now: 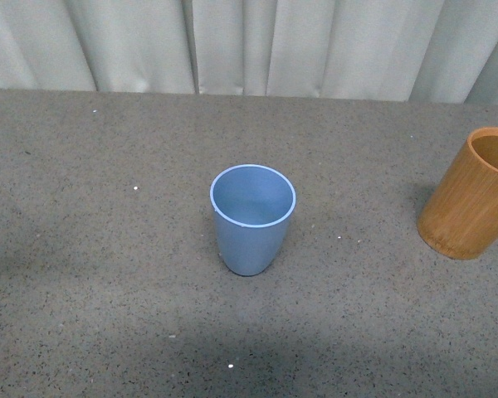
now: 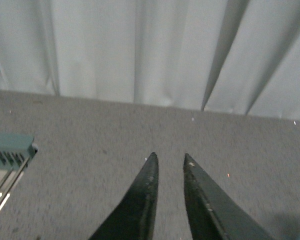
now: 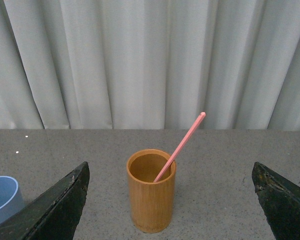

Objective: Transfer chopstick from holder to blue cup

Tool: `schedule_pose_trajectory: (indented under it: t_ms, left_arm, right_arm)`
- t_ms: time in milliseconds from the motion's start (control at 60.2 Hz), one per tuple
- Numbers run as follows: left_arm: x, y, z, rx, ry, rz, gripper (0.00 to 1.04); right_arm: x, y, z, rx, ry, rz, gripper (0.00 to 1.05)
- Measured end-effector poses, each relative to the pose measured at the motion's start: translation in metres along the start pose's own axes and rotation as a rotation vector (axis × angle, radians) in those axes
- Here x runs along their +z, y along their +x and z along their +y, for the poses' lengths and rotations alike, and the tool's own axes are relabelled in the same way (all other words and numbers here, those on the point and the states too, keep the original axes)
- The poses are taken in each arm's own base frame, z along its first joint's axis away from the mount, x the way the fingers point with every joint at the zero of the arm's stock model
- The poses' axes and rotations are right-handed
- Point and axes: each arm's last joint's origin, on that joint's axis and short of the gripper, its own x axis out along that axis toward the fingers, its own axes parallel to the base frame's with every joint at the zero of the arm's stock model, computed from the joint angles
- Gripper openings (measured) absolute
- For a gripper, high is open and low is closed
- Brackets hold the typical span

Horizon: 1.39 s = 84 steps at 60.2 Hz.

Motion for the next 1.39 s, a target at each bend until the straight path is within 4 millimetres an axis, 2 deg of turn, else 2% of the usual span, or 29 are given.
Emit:
schedule_pose_trajectory:
  t_ms: [66,133,249,332,565,714,814,930,1096,1129,1212,1395]
  left_arm:
    - [-0.008,-0.033,0.0,-0.019,0.004,0.047,0.04]
    - [0.002,-0.051,0.001,-0.021,0.01,0.024,0.04]
    - [0.006,-0.08,0.001,-0.022,0.013,-0.023,0.04]
    - [0.008,-0.089,0.001,-0.022,0.014,-0.065,0.04]
    - [0.009,-0.09,0.001,-0.022,0.013,-0.079,0.04]
    - [0.009,-0.09,0.001,-0.022,0.014,-0.079,0.29]
    - [0.009,-0.09,0.001,-0.021,0.014,-0.079,0.46]
    - [0.009,-0.09,0.001,-0.022,0.014,-0.079,0.66]
    - [0.009,-0.09,0.001,-0.022,0.014,-0.079,0.96]
    - [0.009,-0.09,0.001,-0.022,0.014,-0.079,1.0]
    - [0.009,-0.09,0.001,-0.022,0.016,-0.079,0.98]
    - [0.009,-0.09,0.001,-0.022,0.016,-0.079,0.98]
  right_arm:
    - [0.0,0.0,0.0,0.0,0.0,0.0,0.95]
    - [0.0,0.0,0.0,-0.001,0.0,0.0,0.95]
    - [0.0,0.0,0.0,-0.003,0.0,0.001,0.95]
    - [0.0,0.0,0.0,-0.001,0.0,0.0,0.95]
    - [0.0,0.0,0.0,-0.001,0.0,0.0,0.95]
    - [0.0,0.0,0.0,0.0,0.0,0.0,0.95]
    - [0.001,0.006,-0.002,-0.019,0.109,0.21,0.95]
    - [0.004,0.031,-0.014,-0.098,0.206,0.308,0.95]
    - [0.005,0.081,-0.032,-0.188,0.249,0.394,0.95]
    - [0.005,0.089,-0.034,-0.201,0.255,0.417,0.95]
    - [0.0,0.11,-0.039,-0.241,0.279,0.481,0.95]
    - [0.001,0.138,-0.039,-0.286,0.302,0.544,0.95]
